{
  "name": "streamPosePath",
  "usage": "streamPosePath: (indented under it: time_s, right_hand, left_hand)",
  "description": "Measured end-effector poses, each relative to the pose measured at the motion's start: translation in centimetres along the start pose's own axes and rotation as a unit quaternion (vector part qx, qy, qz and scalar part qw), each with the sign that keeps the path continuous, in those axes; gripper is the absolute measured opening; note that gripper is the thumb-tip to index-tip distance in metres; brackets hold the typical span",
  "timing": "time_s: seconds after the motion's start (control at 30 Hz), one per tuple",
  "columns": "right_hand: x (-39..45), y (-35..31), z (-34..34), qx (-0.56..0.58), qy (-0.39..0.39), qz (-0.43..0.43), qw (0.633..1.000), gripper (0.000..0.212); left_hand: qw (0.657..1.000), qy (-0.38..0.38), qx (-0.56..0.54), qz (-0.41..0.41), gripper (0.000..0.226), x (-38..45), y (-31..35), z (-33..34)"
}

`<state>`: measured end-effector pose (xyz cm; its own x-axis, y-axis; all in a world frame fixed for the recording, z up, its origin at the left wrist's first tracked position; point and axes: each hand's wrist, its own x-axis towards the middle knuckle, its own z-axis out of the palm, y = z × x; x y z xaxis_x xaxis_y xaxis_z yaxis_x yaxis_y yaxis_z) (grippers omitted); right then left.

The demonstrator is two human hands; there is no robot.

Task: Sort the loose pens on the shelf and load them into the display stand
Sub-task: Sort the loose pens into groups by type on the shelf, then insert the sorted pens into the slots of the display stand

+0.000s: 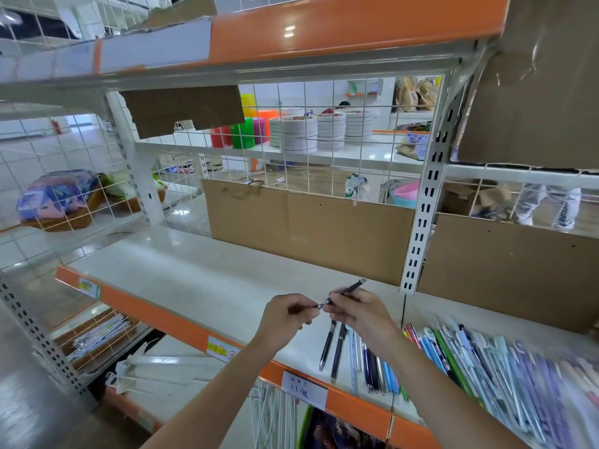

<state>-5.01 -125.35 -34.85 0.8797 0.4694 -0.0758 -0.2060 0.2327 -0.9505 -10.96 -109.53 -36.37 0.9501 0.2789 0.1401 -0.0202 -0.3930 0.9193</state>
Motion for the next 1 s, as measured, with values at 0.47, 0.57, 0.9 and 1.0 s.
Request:
streamPosePath:
  time_s: [0.47, 0.57, 0.9, 1.0]
  right_hand:
    - [0.1, 2.8, 0.5, 0.009, 0.142, 0.083, 0.986, 0.018]
    - [-0.2, 3.0, -1.5, -0.056, 0.154, 0.087, 0.983, 0.02]
    - [-4.2, 0.2, -12.4, -0.648, 0.055, -0.099, 0.753, 0.021]
    - [-4.9, 1.5, -14.6, -0.723, 0.011, -0.062, 0.688, 0.045]
  left_hand:
    - [0.958, 0.015, 0.247, 0.143, 0.008, 0.0, 0.1, 3.0]
    - [0.956, -0.035, 0.258, 0.131, 0.01, -0.1, 0.8, 4.7]
    - [0.94, -0.116, 0.306, 0.093, 0.016, -0.6, 0.7, 10.8]
    - [0.941, -0.109, 0.305, 0.101, 0.015, -1.0, 0.8, 12.4]
